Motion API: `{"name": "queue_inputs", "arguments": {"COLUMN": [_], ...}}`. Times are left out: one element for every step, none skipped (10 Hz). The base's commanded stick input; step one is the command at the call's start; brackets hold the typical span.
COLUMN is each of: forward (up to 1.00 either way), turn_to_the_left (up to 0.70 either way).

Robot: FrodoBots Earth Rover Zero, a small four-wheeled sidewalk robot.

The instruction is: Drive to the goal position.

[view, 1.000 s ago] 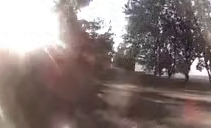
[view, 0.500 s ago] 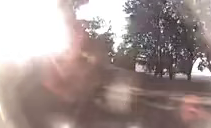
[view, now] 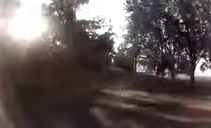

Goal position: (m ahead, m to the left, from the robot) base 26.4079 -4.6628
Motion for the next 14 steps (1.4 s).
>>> {"name": "queue_inputs", "arguments": {"forward": [0.70, 0.70, 0.70, 0.70, 0.70, 0.70, 0.70, 0.70, 0.70, 0.70, 0.70, 0.70, 0.70, 0.70], "turn_to_the_left": [0.00, 0.00, 0.00, 0.00, 0.00, 0.00, 0.00, 0.00, 0.00, 0.00, 0.00, 0.00, 0.00, 0.00]}}
